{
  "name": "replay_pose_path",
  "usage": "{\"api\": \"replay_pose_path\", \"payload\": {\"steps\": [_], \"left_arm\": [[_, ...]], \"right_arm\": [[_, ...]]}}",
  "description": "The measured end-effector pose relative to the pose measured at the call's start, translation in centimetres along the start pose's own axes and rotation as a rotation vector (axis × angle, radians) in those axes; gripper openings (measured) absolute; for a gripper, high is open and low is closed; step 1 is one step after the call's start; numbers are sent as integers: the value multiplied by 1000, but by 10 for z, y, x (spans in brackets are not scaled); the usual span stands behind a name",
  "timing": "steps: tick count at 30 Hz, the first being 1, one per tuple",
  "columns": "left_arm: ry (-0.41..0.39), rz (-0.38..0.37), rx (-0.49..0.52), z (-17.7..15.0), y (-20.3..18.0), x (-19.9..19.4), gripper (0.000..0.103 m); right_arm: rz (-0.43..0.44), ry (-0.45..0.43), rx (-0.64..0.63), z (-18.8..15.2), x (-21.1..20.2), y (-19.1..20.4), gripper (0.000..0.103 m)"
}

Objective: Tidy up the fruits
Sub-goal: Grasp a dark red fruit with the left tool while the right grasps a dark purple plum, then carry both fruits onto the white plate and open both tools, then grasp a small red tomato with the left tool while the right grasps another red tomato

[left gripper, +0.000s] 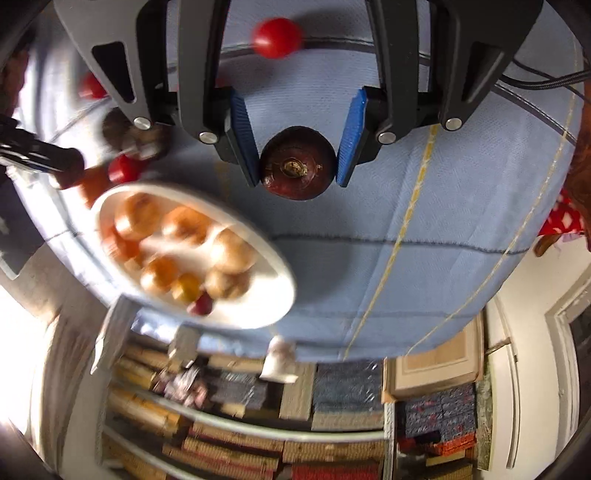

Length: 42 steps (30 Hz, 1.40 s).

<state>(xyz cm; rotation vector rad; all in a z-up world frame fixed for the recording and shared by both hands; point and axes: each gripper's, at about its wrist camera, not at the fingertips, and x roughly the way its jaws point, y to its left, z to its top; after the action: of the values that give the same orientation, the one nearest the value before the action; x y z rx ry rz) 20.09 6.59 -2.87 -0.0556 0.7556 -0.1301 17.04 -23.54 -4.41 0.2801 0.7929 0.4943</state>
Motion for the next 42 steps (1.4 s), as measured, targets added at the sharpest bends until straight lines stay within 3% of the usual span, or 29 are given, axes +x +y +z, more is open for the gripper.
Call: {"api": "replay_pose_path", "payload": {"steps": [5,9,16,21,23,25,27,30,34,38,42], "left_arm": [[-37,-42,84,33,-40,-16,42],[-44,-65,116,68,-75,2,42],[77,-114,75,87,-100,84,41],[112,-127,23,82,-88,110,45],[109,-138,-5,82,-81,108,47],[99,-145,-41,85,-72,104,67],[73,-161,-74,87,-63,94,77],[40,-168,-85,90,-54,73,79],[-53,-87,-54,82,-45,33,95],[-81,-8,-38,52,-27,1,96],[-70,31,-43,17,-13,-18,96]], "right_arm": [[17,-90,12,41,-27,4,37],[-6,-107,-9,81,-20,12,37],[-93,-46,-81,85,31,16,37],[-96,-37,-100,84,50,13,40],[-99,-57,-98,85,52,12,49],[-89,-86,-86,86,48,10,57],[-77,-103,-76,87,41,8,60],[-52,-138,-68,86,23,10,68],[-51,-188,-52,77,-1,10,80],[-74,-225,-26,47,-24,-5,95],[-129,-232,10,34,-32,-19,96]]}}
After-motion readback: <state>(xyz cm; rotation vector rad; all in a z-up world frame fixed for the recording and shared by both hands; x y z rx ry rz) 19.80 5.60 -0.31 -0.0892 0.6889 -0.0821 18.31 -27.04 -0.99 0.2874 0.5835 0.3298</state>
